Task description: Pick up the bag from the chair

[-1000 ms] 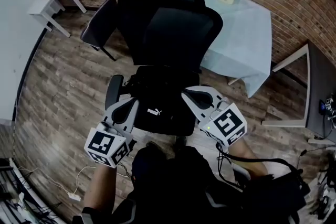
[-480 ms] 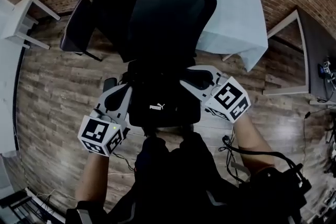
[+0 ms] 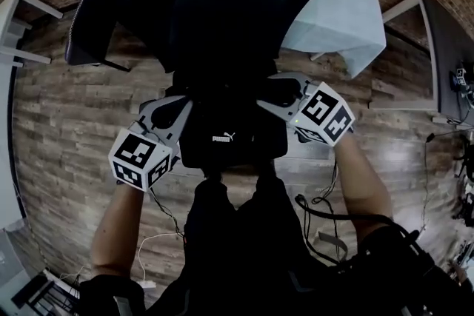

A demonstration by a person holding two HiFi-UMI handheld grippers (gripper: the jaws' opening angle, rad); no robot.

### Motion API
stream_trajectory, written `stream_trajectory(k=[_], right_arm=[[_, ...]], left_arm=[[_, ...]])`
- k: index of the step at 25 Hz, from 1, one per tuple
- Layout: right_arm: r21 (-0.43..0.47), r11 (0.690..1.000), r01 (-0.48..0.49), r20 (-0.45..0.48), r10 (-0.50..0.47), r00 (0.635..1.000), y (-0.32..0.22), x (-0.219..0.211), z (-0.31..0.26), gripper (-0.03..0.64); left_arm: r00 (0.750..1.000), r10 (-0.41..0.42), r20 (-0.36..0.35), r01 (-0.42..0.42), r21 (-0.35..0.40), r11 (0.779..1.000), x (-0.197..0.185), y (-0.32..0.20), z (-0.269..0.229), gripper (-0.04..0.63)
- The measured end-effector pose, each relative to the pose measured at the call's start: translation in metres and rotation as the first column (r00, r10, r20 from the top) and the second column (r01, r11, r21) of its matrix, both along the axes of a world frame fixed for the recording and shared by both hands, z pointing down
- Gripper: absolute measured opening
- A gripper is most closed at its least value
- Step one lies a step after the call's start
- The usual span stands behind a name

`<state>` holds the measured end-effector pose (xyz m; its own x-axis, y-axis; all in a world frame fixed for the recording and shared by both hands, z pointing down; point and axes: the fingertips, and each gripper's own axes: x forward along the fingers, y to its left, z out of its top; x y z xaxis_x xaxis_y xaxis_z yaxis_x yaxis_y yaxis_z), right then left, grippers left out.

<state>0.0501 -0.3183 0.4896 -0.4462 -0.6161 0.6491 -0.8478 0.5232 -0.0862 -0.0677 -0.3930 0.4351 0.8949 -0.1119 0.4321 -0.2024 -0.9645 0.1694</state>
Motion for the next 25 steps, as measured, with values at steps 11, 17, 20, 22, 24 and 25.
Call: stream_trajectory(k=[11, 17, 20, 22, 24, 25], right_arm=[[-0.230, 0.972, 0.053, -0.012, -0.057, 0.998, -0.007, -0.010, 0.127, 0.336], [-0.323, 0.942, 0.087, 0.001, -0.091, 0.996, -0.006, -0.010, 0.192, 0.364], [-0.348, 0.932, 0.098, 0.007, -0.102, 0.995, -0.006, -0.010, 0.214, 0.370], [-0.357, 0.929, 0.099, 0.014, -0.101, 0.995, -0.008, -0.013, 0.229, 0.374], [-0.367, 0.925, 0.098, 0.022, -0.096, 0.995, -0.009, -0.016, 0.242, 0.380], [-0.370, 0.924, 0.095, 0.025, -0.092, 0.995, -0.011, -0.017, 0.248, 0.383]], left_arm=[[0.993, 0.092, 0.075, -0.092, -0.009, 0.996, 0.010, -0.043, 0.094, 0.003], [0.961, 0.172, 0.216, -0.164, -0.055, 0.985, 0.007, -0.045, 0.174, 0.033], [0.938, 0.224, 0.266, -0.206, -0.093, 0.974, 0.005, -0.041, 0.209, 0.155], [0.920, 0.255, 0.298, -0.231, -0.114, 0.966, 0.002, -0.040, 0.231, 0.159], [0.888, 0.306, 0.342, -0.268, -0.155, 0.951, -0.003, -0.037, 0.254, 0.199], [0.869, 0.335, 0.365, -0.288, -0.178, 0.941, -0.005, -0.034, 0.266, 0.240]])
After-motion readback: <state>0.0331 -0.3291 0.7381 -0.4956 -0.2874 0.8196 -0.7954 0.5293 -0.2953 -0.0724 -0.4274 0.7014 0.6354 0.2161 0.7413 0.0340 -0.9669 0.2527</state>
